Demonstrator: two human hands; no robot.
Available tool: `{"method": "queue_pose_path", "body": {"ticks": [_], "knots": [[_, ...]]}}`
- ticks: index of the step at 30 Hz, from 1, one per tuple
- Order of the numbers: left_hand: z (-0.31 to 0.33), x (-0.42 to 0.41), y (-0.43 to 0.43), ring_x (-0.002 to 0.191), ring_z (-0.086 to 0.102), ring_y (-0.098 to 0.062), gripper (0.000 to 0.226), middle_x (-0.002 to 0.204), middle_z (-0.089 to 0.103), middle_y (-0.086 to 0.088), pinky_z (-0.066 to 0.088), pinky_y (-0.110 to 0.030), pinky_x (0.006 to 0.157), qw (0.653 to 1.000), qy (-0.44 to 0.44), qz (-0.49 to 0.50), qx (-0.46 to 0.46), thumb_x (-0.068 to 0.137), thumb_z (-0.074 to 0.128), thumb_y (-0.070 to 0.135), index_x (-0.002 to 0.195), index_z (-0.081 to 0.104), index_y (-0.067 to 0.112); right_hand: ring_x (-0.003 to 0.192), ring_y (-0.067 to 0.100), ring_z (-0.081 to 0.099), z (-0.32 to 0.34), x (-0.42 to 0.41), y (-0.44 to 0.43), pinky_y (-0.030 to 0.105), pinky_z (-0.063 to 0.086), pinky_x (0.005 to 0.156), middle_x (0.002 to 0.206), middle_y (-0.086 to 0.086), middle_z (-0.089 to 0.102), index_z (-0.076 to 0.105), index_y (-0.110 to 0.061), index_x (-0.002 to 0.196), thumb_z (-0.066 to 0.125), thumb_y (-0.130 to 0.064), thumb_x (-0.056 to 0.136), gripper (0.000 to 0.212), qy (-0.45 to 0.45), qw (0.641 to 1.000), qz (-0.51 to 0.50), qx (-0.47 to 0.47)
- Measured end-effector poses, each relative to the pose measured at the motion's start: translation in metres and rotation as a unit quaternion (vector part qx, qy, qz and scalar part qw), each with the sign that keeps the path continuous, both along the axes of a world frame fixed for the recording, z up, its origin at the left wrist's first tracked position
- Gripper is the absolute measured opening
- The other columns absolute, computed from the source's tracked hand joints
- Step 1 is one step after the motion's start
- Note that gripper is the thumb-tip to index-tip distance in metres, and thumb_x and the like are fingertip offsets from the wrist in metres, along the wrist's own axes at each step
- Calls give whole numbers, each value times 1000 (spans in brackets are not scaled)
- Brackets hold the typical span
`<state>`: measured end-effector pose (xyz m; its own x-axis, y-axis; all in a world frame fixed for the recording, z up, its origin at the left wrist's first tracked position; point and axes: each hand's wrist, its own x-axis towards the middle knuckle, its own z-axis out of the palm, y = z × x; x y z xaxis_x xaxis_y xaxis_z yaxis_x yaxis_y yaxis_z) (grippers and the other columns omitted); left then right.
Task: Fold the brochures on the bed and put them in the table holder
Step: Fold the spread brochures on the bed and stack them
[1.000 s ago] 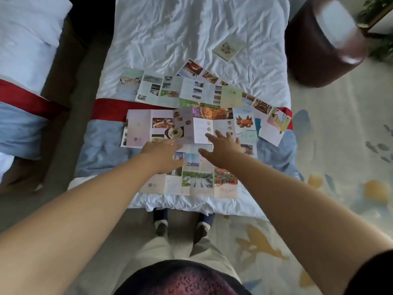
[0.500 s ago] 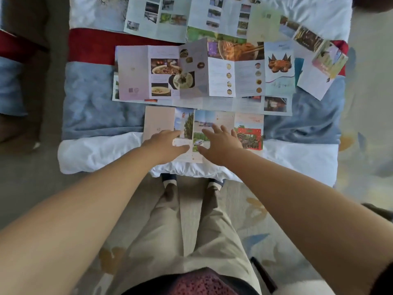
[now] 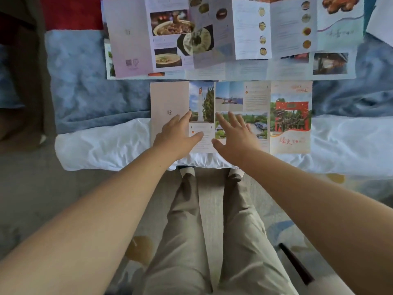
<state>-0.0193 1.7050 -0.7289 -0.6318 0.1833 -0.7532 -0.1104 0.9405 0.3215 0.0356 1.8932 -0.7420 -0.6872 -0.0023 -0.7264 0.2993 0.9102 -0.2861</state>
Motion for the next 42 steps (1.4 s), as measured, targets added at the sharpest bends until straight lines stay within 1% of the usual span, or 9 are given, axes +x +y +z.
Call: {"method": "queue_pose_path", "body": {"ticks": [3,7,11,17,21,24,27,31,42], "knots": [[-16,2,-8,153,21,-25,80,168,18,4,28,-54,121,1000,3,10,8,93,50,67,160,18,36,159,29,-5,-17,5,-3,47,3,129,174,2,-3,1,-41,163,48,-52,102,78,6,1000,-5,0],[-37,5,-18,156,10,-26,88,170,10,2,27,-54,118,997,42,-26,-57,90,49,75,160,16,34,159,30,-8,-37,9,-4,48,3,129,173,2,-7,4,-40,163,46,-56,102,76,5,1000,-1,21],[-53,9,-21,157,-3,-33,103,171,-6,-3,22,-59,121,992,80,15,-93,81,49,85,160,4,37,158,31,-12,-49,11,-8,49,4,129,173,3,-12,7,-40,164,44,-60,101,75,37,999,-20,28],[-68,21,-14,156,-8,-37,118,169,-19,-11,21,-58,122,988,96,84,-83,76,54,87,157,-16,39,155,36,-23,-59,17,-11,52,-4,127,168,15,-26,-2,-40,163,35,-71,98,82,84,992,-12,94],[-76,29,-12,155,-9,-40,125,168,-19,-12,11,-64,121,984,120,90,-94,69,55,91,156,-19,40,153,42,-25,-64,23,-1,56,-8,124,166,20,-27,-10,-38,162,27,-79,94,88,86,985,-16,152],[-82,34,-10,154,-11,-44,129,168,-20,-14,4,-68,118,981,123,112,-102,63,56,95,154,-20,43,153,43,-25,-69,29,8,58,-7,124,166,18,-28,-13,-41,161,25,-82,92,89,74,985,-28,151],[-88,33,-9,155,-8,-44,126,168,-16,-16,10,-69,119,982,110,126,-87,64,57,94,156,-12,43,155,39,-21,-74,33,16,58,-2,126,168,15,-26,-14,-41,160,26,-82,92,90,69,989,-33,128],[-91,30,-8,155,2,-43,117,170,-5,-15,23,-67,117,977,132,132,-100,67,53,93,157,-3,44,157,31,-19,-81,35,18,56,1,127,169,12,-25,-15,-41,160,29,-81,92,90,74,992,-44,97],[-85,51,7,156,7,-38,100,171,-3,-7,21,-63,118,973,188,123,-47,82,53,76,158,-3,44,156,31,-22,-95,45,19,55,-4,126,169,9,-27,-14,-45,159,22,-80,93,83,111,990,-32,81]]}}
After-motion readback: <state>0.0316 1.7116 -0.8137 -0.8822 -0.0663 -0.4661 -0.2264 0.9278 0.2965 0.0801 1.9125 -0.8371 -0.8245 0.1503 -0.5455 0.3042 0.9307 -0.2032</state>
